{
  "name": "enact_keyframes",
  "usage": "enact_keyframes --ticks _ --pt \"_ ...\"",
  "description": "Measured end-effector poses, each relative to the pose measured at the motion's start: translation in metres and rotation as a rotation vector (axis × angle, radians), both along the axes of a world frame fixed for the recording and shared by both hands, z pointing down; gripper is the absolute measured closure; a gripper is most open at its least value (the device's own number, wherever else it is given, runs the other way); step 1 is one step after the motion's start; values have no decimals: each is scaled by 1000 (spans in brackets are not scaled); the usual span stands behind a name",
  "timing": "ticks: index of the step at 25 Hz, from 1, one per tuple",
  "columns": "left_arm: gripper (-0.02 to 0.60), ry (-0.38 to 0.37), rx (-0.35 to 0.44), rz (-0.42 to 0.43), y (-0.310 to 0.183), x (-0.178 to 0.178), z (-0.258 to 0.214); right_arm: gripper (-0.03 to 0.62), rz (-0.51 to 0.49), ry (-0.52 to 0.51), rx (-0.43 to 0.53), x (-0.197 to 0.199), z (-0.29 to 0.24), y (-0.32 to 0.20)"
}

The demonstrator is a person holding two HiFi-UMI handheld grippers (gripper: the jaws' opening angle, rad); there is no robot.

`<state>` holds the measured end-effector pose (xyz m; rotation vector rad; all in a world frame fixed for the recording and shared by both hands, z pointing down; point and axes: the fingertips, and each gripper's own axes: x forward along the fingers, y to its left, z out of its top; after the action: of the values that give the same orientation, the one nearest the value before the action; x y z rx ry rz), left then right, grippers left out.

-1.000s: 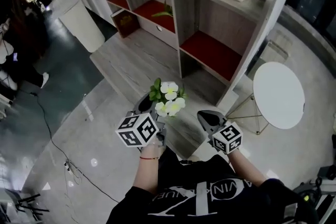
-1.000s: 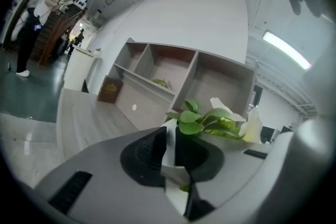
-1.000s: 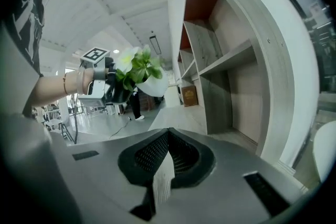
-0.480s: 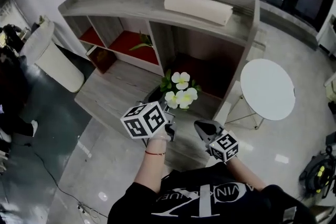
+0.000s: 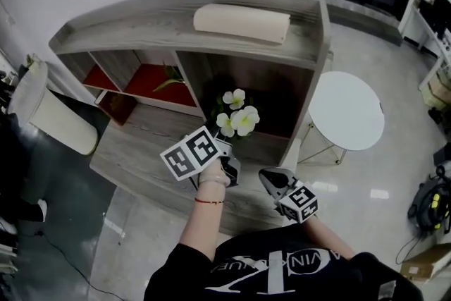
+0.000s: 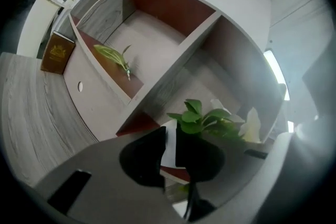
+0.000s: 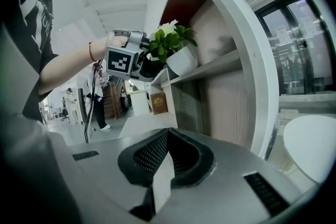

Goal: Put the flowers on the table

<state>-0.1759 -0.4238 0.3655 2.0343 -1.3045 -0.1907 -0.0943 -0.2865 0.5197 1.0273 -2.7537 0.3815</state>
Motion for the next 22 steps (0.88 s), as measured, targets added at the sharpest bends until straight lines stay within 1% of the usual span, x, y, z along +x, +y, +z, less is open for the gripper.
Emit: enact_keyframes --ticks 6,13,19,22 --pt "517 68 -62 -4 -21 9 -1 585 48 10 -2 10 2 -8" --pt "504 149 -118 -18 -32 18 1 585 72 9 -10 18 4 -15" --pt "429 290 -155 -23 -31 23 0 585 48 7 -12 14 5 -17" --pt "408 330 -157 -21 -29 22 -2 585 40 9 -9 13 6 -18"
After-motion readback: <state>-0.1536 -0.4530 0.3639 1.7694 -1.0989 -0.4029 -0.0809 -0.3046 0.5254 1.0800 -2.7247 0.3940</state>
